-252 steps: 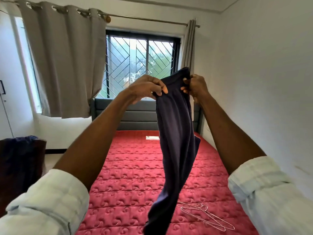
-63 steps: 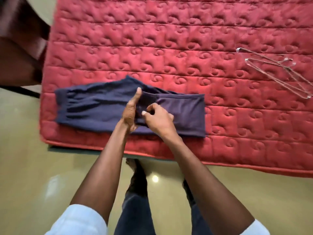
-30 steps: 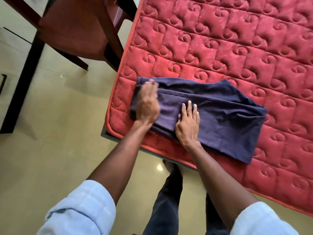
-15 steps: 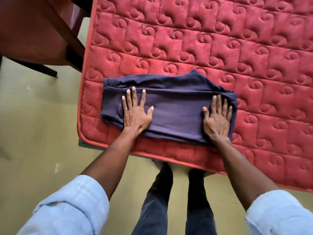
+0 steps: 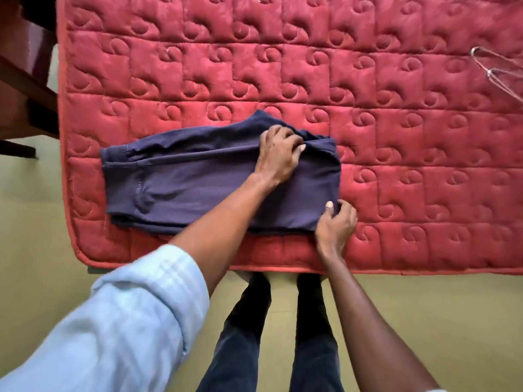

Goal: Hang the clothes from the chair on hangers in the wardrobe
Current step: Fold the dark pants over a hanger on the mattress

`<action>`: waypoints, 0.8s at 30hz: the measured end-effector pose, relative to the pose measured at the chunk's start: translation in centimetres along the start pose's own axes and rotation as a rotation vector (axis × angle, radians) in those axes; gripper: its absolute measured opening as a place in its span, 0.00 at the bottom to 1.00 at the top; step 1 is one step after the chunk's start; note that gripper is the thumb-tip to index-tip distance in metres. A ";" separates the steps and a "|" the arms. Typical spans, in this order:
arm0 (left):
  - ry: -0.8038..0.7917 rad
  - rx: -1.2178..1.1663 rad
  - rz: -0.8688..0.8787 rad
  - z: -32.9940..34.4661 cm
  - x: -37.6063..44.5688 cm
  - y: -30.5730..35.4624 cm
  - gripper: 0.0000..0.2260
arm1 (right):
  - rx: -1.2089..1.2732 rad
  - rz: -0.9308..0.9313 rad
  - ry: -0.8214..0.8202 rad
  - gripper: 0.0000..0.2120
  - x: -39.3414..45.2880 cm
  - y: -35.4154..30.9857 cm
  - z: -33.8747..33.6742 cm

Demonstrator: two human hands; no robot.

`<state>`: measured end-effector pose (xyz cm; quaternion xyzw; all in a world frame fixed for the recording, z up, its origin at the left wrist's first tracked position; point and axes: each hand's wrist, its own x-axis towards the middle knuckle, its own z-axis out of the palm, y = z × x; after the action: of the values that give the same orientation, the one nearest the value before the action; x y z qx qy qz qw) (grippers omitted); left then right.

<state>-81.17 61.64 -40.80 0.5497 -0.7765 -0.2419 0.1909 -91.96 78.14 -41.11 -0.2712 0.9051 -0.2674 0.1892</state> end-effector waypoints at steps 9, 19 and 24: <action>-0.591 0.101 -0.193 1.8 7.0 5.2 0.18 | 0.146 0.151 -0.094 0.07 -1.0 2.1 -2.6; -0.455 0.153 -0.054 3.6 8.2 4.7 0.09 | -0.050 0.069 -0.137 0.06 -1.7 3.7 -2.8; -0.337 0.165 0.114 4.4 7.4 3.9 0.10 | -0.189 0.113 -0.169 0.11 -2.4 3.7 -3.5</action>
<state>-89.00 56.44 -41.83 0.4704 -0.8444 -0.2549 0.0259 -93.22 83.53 -40.11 -0.2580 0.9209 -0.1462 0.2530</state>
